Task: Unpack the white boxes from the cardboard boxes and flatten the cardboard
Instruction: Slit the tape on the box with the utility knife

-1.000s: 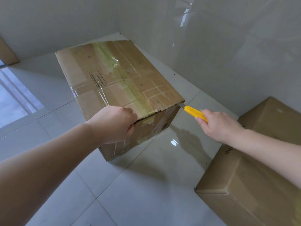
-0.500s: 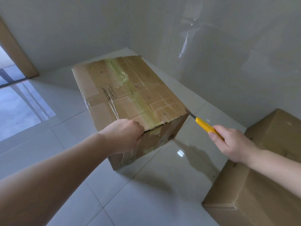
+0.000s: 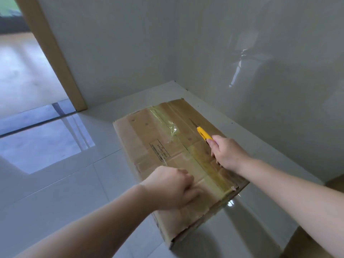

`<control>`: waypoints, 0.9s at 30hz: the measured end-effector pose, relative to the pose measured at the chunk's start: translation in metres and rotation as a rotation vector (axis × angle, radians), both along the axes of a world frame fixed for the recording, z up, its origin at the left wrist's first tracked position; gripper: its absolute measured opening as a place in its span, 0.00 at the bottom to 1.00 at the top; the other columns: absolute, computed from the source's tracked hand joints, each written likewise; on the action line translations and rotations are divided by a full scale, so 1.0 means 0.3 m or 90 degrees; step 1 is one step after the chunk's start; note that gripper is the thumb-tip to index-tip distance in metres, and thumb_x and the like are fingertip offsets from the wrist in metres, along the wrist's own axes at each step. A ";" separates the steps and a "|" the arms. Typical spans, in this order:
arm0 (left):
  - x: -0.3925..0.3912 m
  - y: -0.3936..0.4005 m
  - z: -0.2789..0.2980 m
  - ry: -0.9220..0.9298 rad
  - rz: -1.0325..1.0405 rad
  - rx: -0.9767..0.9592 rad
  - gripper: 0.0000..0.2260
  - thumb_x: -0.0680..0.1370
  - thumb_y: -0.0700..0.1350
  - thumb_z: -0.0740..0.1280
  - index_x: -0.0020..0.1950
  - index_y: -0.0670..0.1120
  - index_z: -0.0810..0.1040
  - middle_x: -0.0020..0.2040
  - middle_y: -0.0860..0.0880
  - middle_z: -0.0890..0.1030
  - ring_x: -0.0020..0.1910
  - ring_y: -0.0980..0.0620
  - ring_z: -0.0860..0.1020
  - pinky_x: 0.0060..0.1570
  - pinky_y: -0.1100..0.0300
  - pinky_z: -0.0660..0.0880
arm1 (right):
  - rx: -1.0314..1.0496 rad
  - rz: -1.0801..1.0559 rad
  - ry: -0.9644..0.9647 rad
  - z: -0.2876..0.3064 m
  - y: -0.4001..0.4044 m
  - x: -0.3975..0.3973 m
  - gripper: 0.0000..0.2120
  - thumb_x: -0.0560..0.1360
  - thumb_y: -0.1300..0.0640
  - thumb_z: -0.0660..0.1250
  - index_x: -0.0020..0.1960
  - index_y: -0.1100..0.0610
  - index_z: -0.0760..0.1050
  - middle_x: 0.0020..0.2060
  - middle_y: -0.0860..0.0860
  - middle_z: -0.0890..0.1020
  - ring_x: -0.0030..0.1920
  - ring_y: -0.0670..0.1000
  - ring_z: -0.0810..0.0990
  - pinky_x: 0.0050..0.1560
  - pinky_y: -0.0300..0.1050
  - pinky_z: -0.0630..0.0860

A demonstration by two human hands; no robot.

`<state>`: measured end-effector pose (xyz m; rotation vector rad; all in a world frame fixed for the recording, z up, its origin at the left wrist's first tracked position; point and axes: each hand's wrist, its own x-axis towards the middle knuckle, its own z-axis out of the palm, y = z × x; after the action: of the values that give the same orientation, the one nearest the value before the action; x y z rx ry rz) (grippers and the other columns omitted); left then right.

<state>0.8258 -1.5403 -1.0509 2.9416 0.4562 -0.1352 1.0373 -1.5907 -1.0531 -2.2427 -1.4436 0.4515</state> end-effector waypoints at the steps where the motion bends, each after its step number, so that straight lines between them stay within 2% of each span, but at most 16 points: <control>1: -0.021 0.050 -0.004 -0.012 0.061 0.022 0.16 0.81 0.58 0.52 0.45 0.49 0.71 0.44 0.51 0.75 0.42 0.48 0.76 0.41 0.55 0.75 | -0.001 0.003 0.019 -0.010 0.014 0.001 0.19 0.81 0.45 0.53 0.39 0.57 0.69 0.31 0.57 0.78 0.31 0.60 0.78 0.36 0.58 0.77; 3: -0.069 0.136 -0.021 -0.034 0.177 0.046 0.12 0.81 0.56 0.53 0.45 0.50 0.70 0.48 0.52 0.74 0.48 0.50 0.76 0.42 0.58 0.74 | 0.009 0.009 0.072 -0.011 0.053 -0.005 0.17 0.79 0.44 0.56 0.41 0.56 0.70 0.34 0.58 0.79 0.30 0.59 0.78 0.33 0.58 0.78; 6: -0.126 0.186 -0.022 -0.038 0.271 0.018 0.13 0.80 0.56 0.56 0.50 0.50 0.74 0.50 0.53 0.74 0.50 0.53 0.75 0.44 0.59 0.75 | 0.026 0.007 0.184 0.005 0.125 -0.032 0.09 0.79 0.51 0.61 0.47 0.57 0.72 0.36 0.60 0.80 0.27 0.54 0.78 0.28 0.50 0.79; 9: -0.145 0.212 0.035 -0.005 0.310 0.004 0.13 0.79 0.57 0.58 0.56 0.51 0.75 0.54 0.55 0.74 0.50 0.54 0.75 0.45 0.60 0.74 | 0.028 0.008 0.240 0.000 0.199 -0.060 0.08 0.79 0.55 0.61 0.48 0.61 0.71 0.36 0.61 0.78 0.28 0.53 0.77 0.30 0.55 0.80; 14: -0.140 0.307 0.112 -0.036 0.419 0.017 0.13 0.79 0.52 0.62 0.61 0.50 0.75 0.57 0.53 0.76 0.52 0.53 0.76 0.50 0.60 0.75 | 0.031 0.027 0.234 -0.002 0.314 -0.064 0.10 0.79 0.55 0.60 0.46 0.63 0.70 0.39 0.63 0.79 0.30 0.54 0.76 0.33 0.57 0.79; 17: -0.122 0.387 0.121 -0.090 0.479 0.022 0.14 0.79 0.49 0.62 0.62 0.46 0.76 0.58 0.50 0.77 0.54 0.51 0.76 0.49 0.63 0.71 | 0.039 0.020 0.207 0.006 0.350 -0.047 0.12 0.78 0.54 0.60 0.47 0.63 0.71 0.42 0.65 0.80 0.32 0.56 0.74 0.38 0.59 0.79; 20: -0.105 0.479 0.110 -0.140 0.535 -0.006 0.14 0.78 0.47 0.63 0.62 0.44 0.76 0.58 0.47 0.77 0.54 0.49 0.76 0.49 0.61 0.70 | 0.016 0.033 0.175 0.042 0.337 -0.025 0.12 0.79 0.53 0.59 0.48 0.62 0.72 0.43 0.64 0.80 0.32 0.55 0.74 0.36 0.54 0.77; 24: -0.066 0.612 0.061 -0.166 0.598 -0.048 0.16 0.78 0.47 0.62 0.64 0.43 0.75 0.61 0.44 0.76 0.59 0.46 0.75 0.57 0.55 0.71 | 0.010 0.036 0.114 0.098 0.332 0.008 0.12 0.79 0.52 0.59 0.47 0.60 0.73 0.41 0.61 0.81 0.37 0.62 0.79 0.41 0.55 0.79; 27: -0.005 0.694 0.013 -0.186 0.619 -0.108 0.18 0.80 0.45 0.58 0.69 0.43 0.71 0.67 0.45 0.72 0.66 0.45 0.71 0.62 0.55 0.69 | -0.007 0.028 0.090 0.116 0.365 0.000 0.12 0.80 0.51 0.59 0.47 0.59 0.73 0.40 0.59 0.81 0.39 0.62 0.81 0.41 0.55 0.79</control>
<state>0.8242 -1.3322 -1.0469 2.2042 1.6142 0.3457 1.0374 -1.4812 -1.0183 -2.1434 -1.4232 0.6203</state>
